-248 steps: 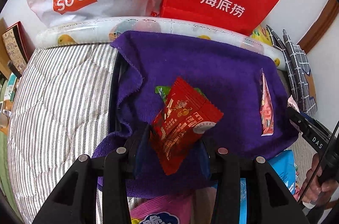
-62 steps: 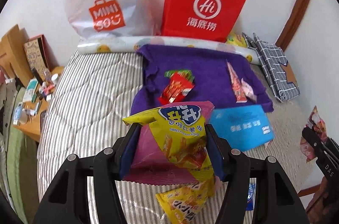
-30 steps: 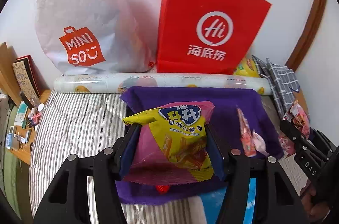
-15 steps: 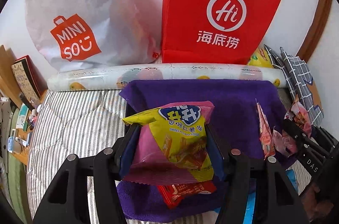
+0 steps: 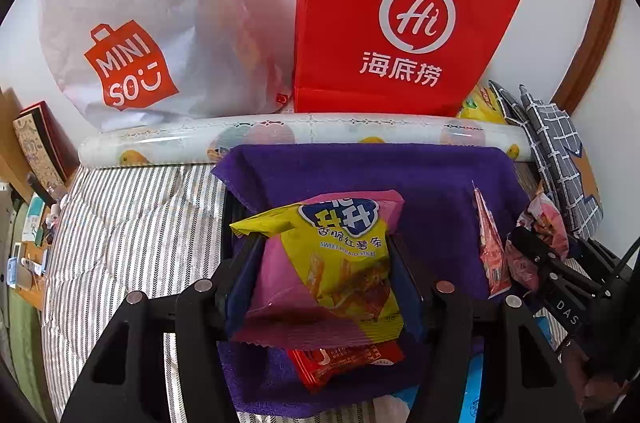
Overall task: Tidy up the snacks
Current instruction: 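Open both grippers to drop the two bags onto the towel, then move the right gripper to the red-white strawberry packet and grasp it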
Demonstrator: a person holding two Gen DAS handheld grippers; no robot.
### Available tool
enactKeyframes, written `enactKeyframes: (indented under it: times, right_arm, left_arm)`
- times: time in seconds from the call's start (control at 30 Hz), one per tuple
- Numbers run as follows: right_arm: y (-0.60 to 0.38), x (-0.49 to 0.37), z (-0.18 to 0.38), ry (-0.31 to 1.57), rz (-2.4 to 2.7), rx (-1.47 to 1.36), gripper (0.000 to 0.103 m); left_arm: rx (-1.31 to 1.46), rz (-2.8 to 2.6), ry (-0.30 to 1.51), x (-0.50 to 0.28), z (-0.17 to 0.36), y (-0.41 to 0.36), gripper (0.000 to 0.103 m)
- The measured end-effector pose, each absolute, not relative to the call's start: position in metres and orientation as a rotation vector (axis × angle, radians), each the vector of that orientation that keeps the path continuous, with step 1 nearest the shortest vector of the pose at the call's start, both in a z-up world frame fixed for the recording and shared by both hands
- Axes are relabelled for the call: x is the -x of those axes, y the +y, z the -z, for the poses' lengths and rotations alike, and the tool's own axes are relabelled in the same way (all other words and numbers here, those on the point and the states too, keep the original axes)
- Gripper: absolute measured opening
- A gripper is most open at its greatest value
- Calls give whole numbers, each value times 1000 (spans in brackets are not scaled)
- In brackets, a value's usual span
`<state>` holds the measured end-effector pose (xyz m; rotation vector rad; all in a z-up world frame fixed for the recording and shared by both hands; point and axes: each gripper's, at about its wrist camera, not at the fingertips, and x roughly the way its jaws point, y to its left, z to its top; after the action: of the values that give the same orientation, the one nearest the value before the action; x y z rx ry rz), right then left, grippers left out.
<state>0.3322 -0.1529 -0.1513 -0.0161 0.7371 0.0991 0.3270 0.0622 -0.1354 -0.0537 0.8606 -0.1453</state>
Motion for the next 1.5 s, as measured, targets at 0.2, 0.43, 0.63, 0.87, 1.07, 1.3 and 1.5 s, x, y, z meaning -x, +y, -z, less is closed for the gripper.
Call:
enactKeyframes:
  times: [0.2,0.43,0.63,0.87,1.07,1.3,1.5]
  right_arm:
    - [-151,-332,151,728,-96,26,39]
    - [-147,-328,147,715,-116,41,51]
    - [-145,-320,135,644,-99,52,67]
    - [-146,-312,124,631,-84,36,70]
    - [-150,-293,115,609,-67,-24,70]
    - [-148,-269,110,597,-7,20,70]
    - [-155,-247,116,648,17,24,70]
  left_arm:
    - [36,160,859,-325,136,57,61]
    - [27,165,860,-322,135,54,61]
    - [17,181,858,-320,131,51,67]
    - [17,211,841,-310,123,49,78]
    - [6,223,831,-298,114,49,81]
    - [-5,245,818,-278,105,51,82]
    - [-1,262,818,-263,102,55,82]
